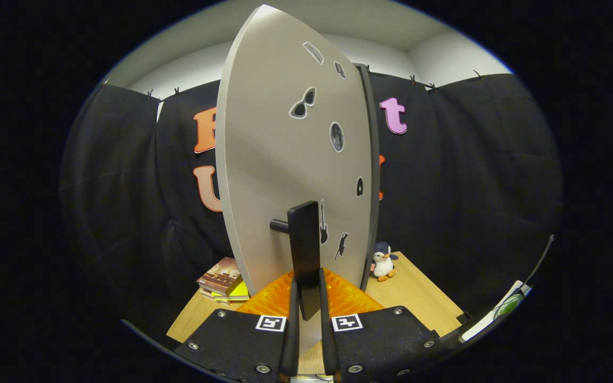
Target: Open the shoe cabinet door, grab the shoes and put them into the shoe cabinet, then close the shoe cabinet door.
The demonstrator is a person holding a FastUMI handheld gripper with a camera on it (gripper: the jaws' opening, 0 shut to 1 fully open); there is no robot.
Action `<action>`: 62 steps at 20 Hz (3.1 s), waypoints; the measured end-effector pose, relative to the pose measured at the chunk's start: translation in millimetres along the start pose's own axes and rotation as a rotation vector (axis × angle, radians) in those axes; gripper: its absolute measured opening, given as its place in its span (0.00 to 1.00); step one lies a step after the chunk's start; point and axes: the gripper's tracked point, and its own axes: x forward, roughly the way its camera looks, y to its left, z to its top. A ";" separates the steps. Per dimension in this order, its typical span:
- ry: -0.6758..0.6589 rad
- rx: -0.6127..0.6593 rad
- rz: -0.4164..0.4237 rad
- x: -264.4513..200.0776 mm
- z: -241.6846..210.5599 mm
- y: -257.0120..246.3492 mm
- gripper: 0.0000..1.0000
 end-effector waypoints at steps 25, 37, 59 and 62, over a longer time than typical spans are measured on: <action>-0.091 0.069 -0.382 -69.9 -1.0 -144.3 0.10; -0.037 0.166 -0.275 -72.5 -78.7 -34.7 0.16; 0.586 -0.091 -0.074 134.1 -437.7 0.4 0.50; 0.611 -0.055 -0.077 155.9 -446.9 -2.1 0.50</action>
